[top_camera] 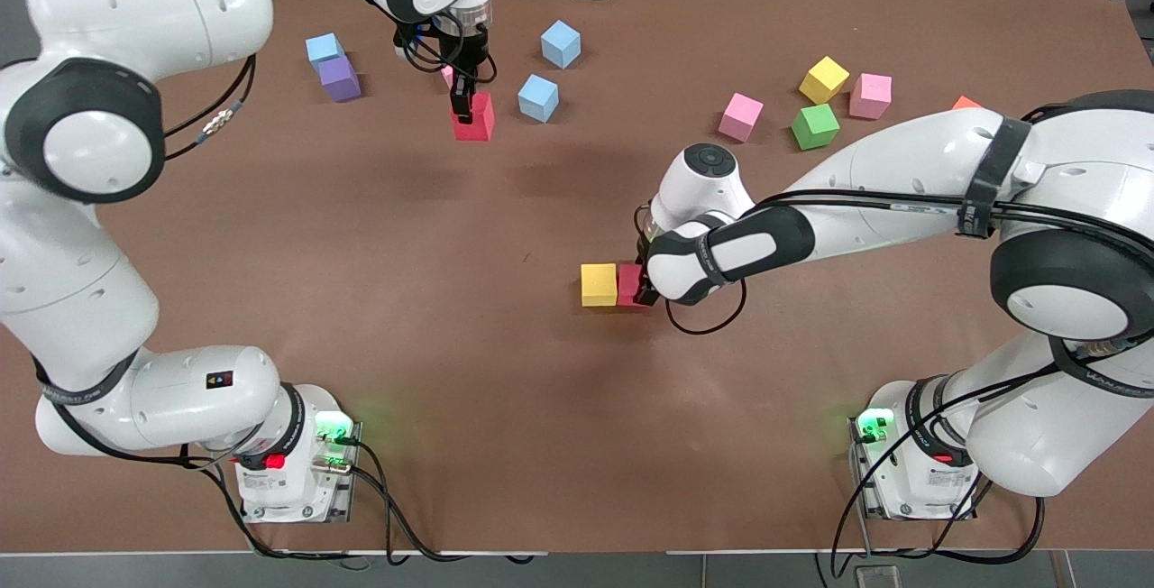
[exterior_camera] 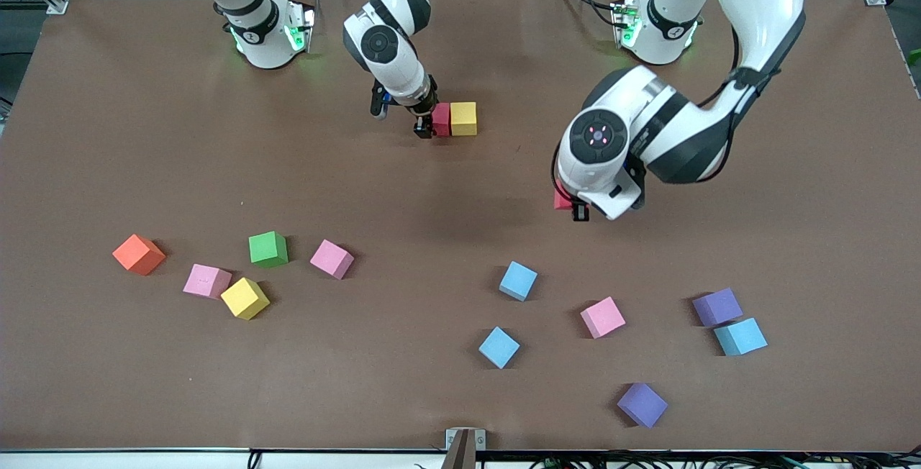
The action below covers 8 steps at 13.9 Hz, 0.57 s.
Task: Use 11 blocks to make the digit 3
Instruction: 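Carry the second red cube with the left gripper to the yellow cube's other side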
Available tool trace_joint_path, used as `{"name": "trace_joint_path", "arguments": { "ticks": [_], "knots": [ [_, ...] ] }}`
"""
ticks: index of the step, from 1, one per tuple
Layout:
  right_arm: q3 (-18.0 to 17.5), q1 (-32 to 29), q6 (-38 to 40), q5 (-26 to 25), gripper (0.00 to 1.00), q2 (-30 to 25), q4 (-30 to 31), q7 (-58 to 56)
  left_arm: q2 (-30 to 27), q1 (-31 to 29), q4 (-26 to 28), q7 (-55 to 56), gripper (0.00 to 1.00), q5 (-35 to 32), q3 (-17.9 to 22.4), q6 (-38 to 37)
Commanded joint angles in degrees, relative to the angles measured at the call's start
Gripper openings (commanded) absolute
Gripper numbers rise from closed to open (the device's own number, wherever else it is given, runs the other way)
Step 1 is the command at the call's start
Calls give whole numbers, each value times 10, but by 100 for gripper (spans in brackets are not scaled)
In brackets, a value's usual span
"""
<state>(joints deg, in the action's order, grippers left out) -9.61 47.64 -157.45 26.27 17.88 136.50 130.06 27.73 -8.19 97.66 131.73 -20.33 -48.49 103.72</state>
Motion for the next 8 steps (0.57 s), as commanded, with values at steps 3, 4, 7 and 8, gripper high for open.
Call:
{"name": "trace_joint_path", "arguments": {
  "ticks": [3, 4, 7, 8],
  "knots": [
    [8, 4, 1, 8, 100, 6, -19, 5, -173, -46, 165, -79, 17, 128, 1, 106],
    [8, 4, 1, 8, 100, 6, -19, 5, -201, -47, 196, -82, 17, 157, 1, 132],
    [8, 4, 11, 9, 100, -11, -18, 6, -260, -40, 278, -83, 17, 216, -5, 194],
    [8, 3, 24, 8, 100, -20, -19, 6, -264, -32, 300, -82, 17, 223, -11, 207]
  ]
}}
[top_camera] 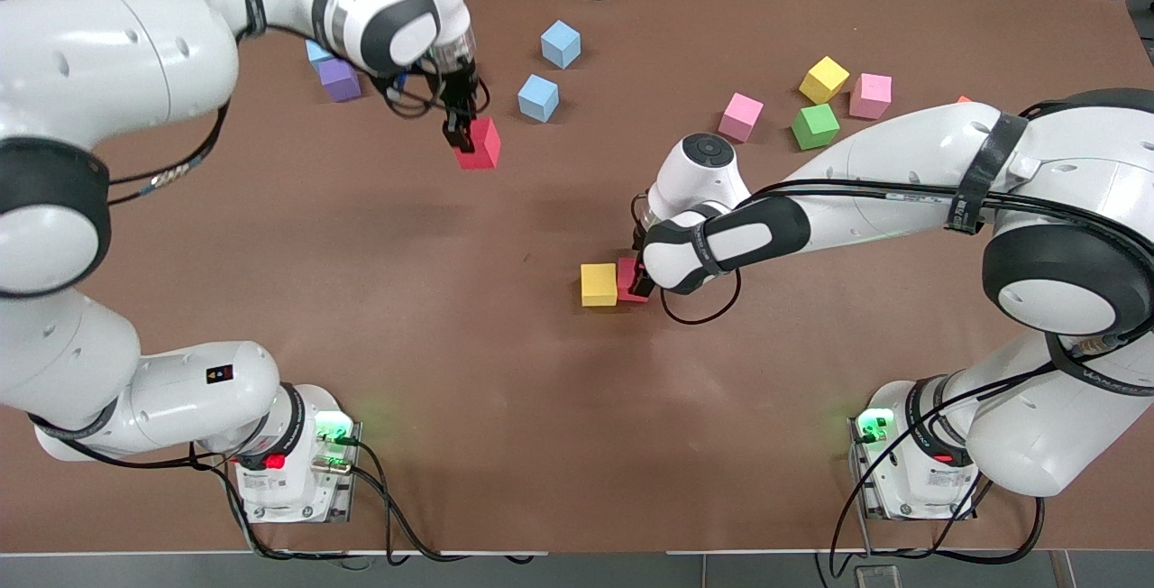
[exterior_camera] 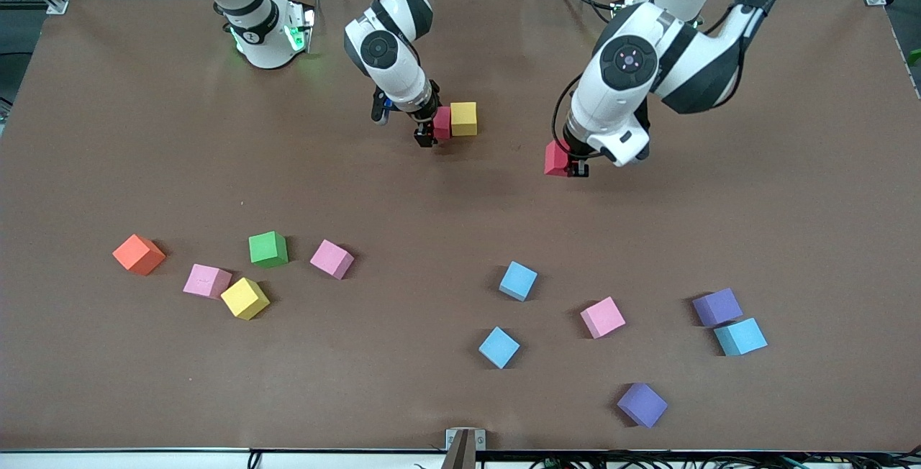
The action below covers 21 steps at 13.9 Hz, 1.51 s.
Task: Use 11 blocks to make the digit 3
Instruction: 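Carry the second red cube with the left gripper to the yellow cube's other side, then release the red cube with the left gripper while the right gripper reaches pink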
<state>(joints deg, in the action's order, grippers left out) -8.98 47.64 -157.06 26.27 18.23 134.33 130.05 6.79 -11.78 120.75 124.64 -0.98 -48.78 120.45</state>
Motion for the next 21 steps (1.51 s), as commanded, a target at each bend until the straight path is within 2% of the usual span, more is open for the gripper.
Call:
{"name": "trace_joint_path", "arguments": {
  "ticks": [1, 3, 4, 10, 11, 12, 14, 16, 21],
  "knots": [
    [3, -1, 34, 8, 100, -34, 4, 6, -52, 17, 90, 0, 17, 30, -18, 51],
    [2, -11, 54, 8, 100, -49, 4, 6, -36, 65, 119, 55, 15, 21, -20, 67],
    [2, -12, 58, 8, 100, -55, 4, 6, -15, 78, 116, 88, 15, -2, -20, 68],
    [3, -72, 121, -1, 100, -122, -3, 3, 161, 112, 43, 322, 14, -198, -18, 62],
    [2, -93, 139, -23, 100, -125, -12, 2, 188, 113, 26, 350, 14, -223, -18, 48],
    [2, -121, 168, -72, 100, -125, -30, 1, 202, 120, 20, 364, 14, -232, -18, 38],
    [2, -164, 227, -166, 100, -114, -83, -17, 204, 162, 15, 377, 14, -224, -4, 34],
    [2, -191, 280, -222, 100, -86, -138, -76, 197, 231, 0, 391, 14, -199, 44, 14],
    [3, -302, 289, -232, 100, -6, -227, -355, 151, 385, 5, 399, 14, -106, 129, 3]
  ]
}}
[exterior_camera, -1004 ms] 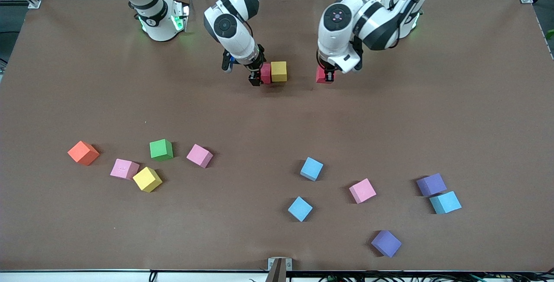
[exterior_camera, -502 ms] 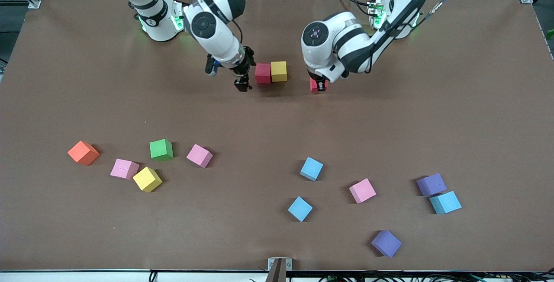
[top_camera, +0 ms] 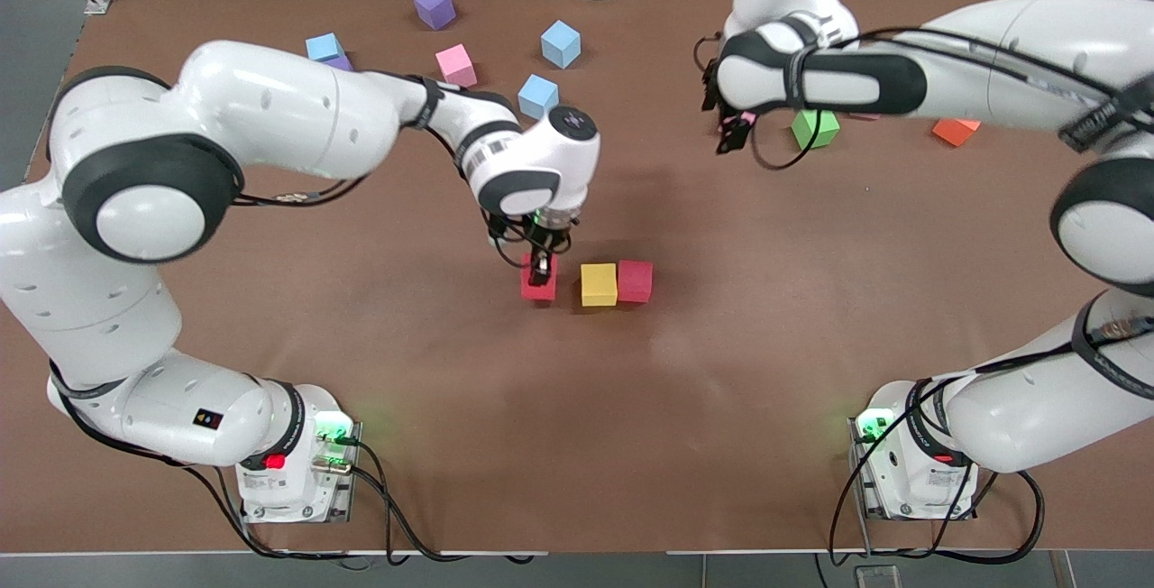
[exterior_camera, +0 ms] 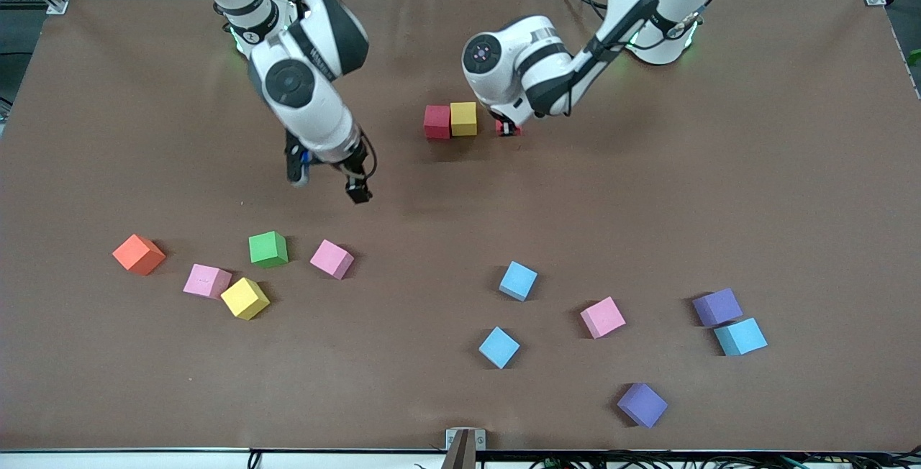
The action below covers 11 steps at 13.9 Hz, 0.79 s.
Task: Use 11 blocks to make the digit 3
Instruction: 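Release the red cube with the left gripper while the right gripper reaches pink, then grasp the pink cube beside the green cube with the right gripper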
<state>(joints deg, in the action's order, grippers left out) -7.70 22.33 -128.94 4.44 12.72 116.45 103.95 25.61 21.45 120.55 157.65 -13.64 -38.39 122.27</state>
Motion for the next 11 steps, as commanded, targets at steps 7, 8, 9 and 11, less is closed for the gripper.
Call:
{"name": "trace_joint_path", "arguments": {
  "ticks": [7, 8, 9, 11],
  "knots": [
    [-4, -108, 4, -73, 100, 133, -134, -315, -43, 101, 13, 124, 14, -7, 80, -1],
    [-3, -106, 3, -74, 100, 136, -139, -322, -42, 117, 13, 136, 14, -13, 100, 16],
    [-2, -104, 3, -74, 100, 146, -147, -338, -39, 131, 13, 139, 14, -13, 113, 30],
    [9, -100, 2, -74, 100, 177, -173, -391, -30, 154, 8, 148, 14, -13, 134, 45]
  ]
}}
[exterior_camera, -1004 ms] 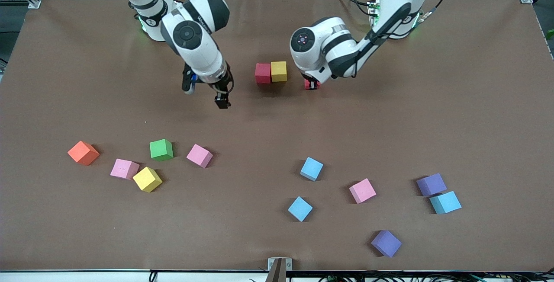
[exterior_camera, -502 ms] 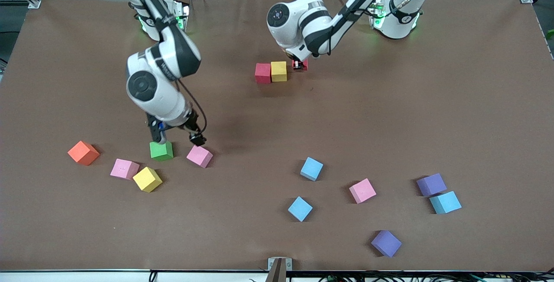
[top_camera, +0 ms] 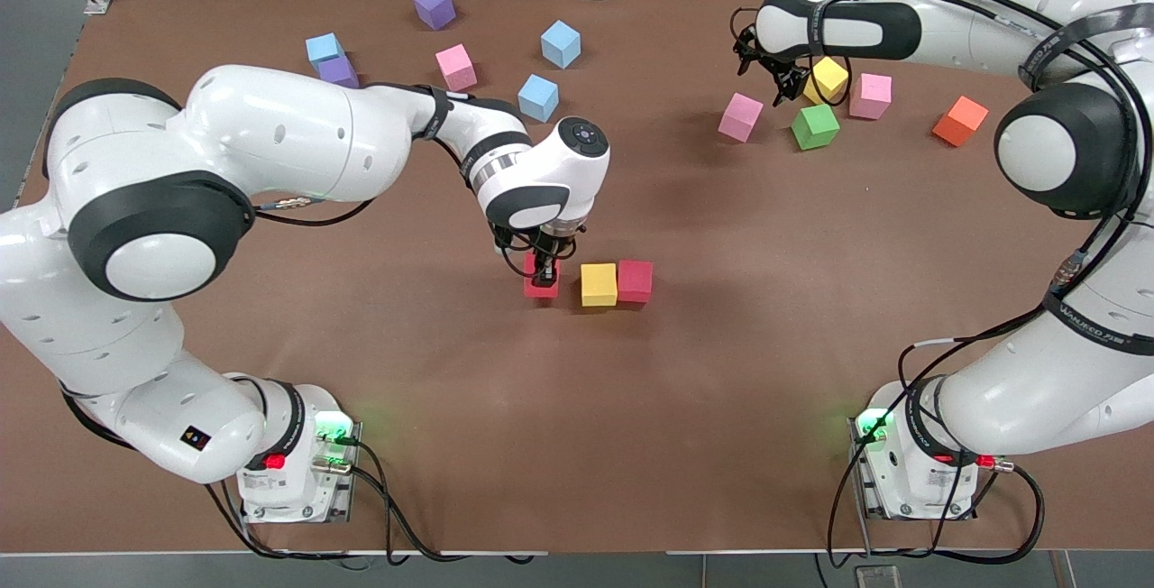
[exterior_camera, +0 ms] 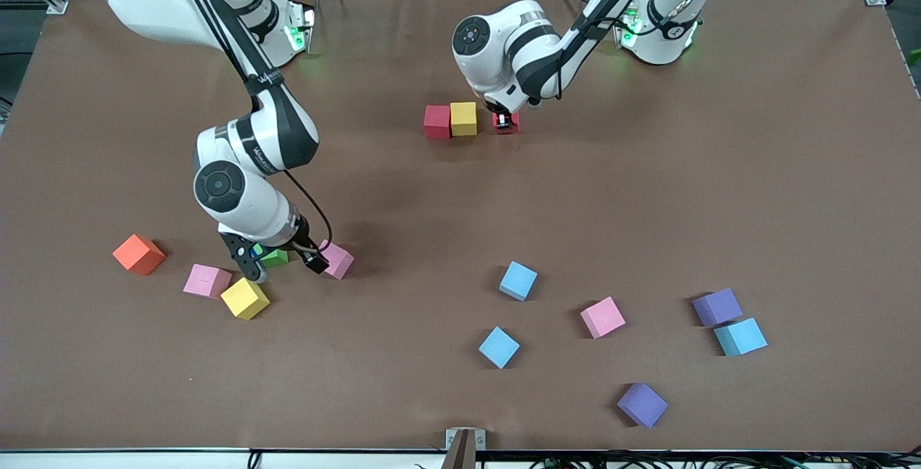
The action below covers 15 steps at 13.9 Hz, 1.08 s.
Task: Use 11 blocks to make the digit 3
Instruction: 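Grasp the pink cube beside the green cube with the right gripper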
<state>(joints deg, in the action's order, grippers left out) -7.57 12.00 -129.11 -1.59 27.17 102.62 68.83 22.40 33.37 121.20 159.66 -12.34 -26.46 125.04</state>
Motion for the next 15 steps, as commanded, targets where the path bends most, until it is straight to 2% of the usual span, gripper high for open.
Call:
{"name": "trace_joint_path", "arguments": {
  "ticks": [1, 4, 9, 15],
  "knots": [
    [11, 3, 4, -13, 100, 39, -38, -62, 2, 44, 0, 137, 14, -26, 22, 24],
    [12, -1, 3, -12, 100, 42, -39, -76, 2, 65, 4, 165, 14, -30, 25, 34],
    [12, 1, -51, -13, 99, 67, -37, -76, 3, 72, 13, 236, 14, -93, 25, 57],
    [12, 12, -52, -13, 99, 80, -37, -76, 3, 78, 14, 253, 14, -99, 25, 70]
  ]
}}
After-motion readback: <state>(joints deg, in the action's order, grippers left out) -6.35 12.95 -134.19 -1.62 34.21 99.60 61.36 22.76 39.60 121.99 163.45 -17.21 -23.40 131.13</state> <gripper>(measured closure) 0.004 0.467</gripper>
